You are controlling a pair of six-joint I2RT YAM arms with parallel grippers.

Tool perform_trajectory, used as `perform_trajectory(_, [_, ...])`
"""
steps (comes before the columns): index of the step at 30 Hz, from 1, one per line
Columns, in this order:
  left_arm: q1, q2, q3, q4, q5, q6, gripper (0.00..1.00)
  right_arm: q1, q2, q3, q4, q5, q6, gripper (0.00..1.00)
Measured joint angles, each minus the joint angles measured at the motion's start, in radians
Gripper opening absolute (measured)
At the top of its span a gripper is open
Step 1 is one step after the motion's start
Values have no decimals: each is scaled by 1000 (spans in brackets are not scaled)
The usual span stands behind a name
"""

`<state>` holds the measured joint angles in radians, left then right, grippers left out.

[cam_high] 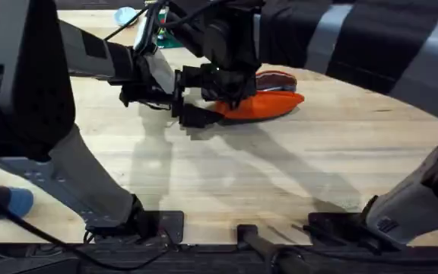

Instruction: Unzip the bag, pick up the pens from the table one at a time and place them inside, then zip the bag closed.

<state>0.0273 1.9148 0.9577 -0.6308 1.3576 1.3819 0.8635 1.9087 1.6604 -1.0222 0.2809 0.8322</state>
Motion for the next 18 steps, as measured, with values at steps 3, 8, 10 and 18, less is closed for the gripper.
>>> perform_trajectory(3, [0,0,0,5,5,-3,902,0,0,1,0,0,-3,31])
perform_trajectory(8, [0,0,0,26,6,-4,873,0,0,3,0,0,-3,31])
perform_trajectory(10, [0,0,0,33,8,-4,862,0,0,3,0,0,-3,31])
perform_trajectory(18, [0,0,0,40,8,-5,835,0,0,5,0,0,-3,31])
